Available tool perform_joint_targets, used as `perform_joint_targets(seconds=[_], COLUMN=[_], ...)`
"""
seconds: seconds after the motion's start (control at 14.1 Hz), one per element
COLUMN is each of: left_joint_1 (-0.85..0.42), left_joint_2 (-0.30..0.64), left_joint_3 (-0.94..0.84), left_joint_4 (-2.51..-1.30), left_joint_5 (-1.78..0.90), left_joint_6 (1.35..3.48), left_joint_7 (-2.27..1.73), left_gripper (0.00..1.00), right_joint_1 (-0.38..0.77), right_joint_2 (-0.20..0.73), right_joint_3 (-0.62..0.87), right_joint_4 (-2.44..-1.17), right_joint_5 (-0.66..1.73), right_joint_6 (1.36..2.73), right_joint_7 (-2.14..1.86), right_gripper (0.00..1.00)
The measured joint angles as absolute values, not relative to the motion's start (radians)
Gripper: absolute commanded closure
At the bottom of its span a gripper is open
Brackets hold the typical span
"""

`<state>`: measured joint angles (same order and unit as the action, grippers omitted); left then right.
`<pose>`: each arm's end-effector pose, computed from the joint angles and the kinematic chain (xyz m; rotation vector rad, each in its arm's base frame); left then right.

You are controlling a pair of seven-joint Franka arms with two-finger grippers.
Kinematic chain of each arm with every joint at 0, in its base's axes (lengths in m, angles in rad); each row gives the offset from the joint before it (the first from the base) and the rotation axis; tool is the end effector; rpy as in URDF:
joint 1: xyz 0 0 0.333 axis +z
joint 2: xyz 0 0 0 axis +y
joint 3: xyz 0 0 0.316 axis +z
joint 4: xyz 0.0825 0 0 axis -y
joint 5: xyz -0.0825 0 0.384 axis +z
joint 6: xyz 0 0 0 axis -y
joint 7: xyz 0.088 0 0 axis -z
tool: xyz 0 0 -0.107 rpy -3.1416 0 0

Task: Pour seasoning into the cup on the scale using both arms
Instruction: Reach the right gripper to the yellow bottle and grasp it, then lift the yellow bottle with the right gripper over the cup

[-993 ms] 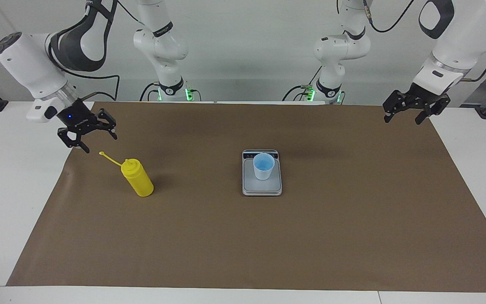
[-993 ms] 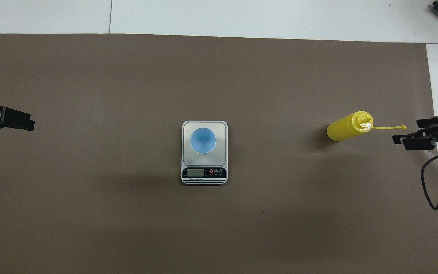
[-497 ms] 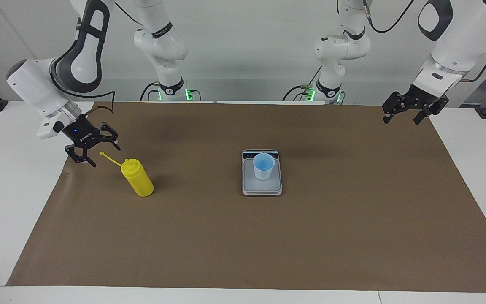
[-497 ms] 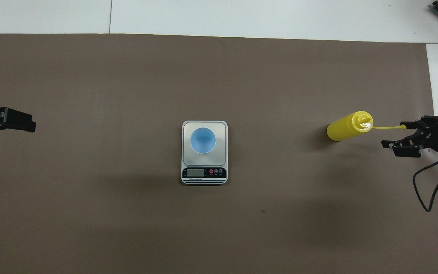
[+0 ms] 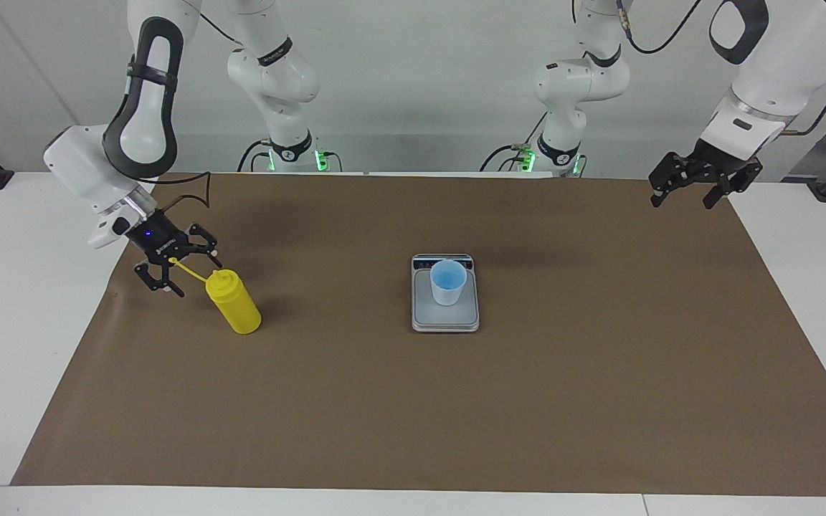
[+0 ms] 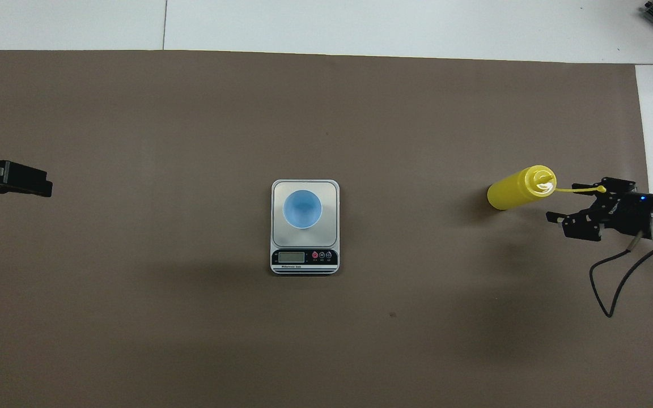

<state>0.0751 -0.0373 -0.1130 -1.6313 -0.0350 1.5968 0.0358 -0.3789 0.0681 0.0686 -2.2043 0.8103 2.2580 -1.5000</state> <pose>0.5443 -0.0255 0.6186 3.1087 -0.1131 0.0039 0.5222 -0.1472 0.3561 -2.5294 -0.8572 -0.6605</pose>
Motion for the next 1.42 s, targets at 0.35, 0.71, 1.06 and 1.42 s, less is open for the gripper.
perform_joint_targets(seconds=[0.35, 0.71, 1.06, 1.42], left_joint_1=[0.076, 0.076, 0.076, 0.076], left_joint_2=[-0.037, -0.037, -0.037, -0.037], left_joint_3=[-0.110, -0.110, -0.110, -0.110], left_joint_4=[-1.635, -1.635, -1.635, -1.635], left_joint_5=[-0.035, -0.035, -0.035, -0.035], left_joint_6=[1.597, 1.597, 1.597, 1.597], left_joint_7=[0.036, 0.036, 0.036, 0.036], left_gripper=[0.00, 0.00, 0.00, 0.00], right_joint_1=[-0.347, -0.307, -0.298, -0.285], right_joint_2=[0.106, 0.111, 0.181, 0.189], right_joint_3=[0.069, 0.070, 0.070, 0.070], right_joint_4=[-2.207, -2.217, -2.228, -2.224], right_joint_5=[0.908, 1.027, 1.237, 1.302], right_joint_6=[2.289, 2.307, 2.319, 2.319], right_joint_7=[-1.623, -1.676, -1.886, -1.902], right_gripper=[0.00, 0.00, 0.00, 0.74])
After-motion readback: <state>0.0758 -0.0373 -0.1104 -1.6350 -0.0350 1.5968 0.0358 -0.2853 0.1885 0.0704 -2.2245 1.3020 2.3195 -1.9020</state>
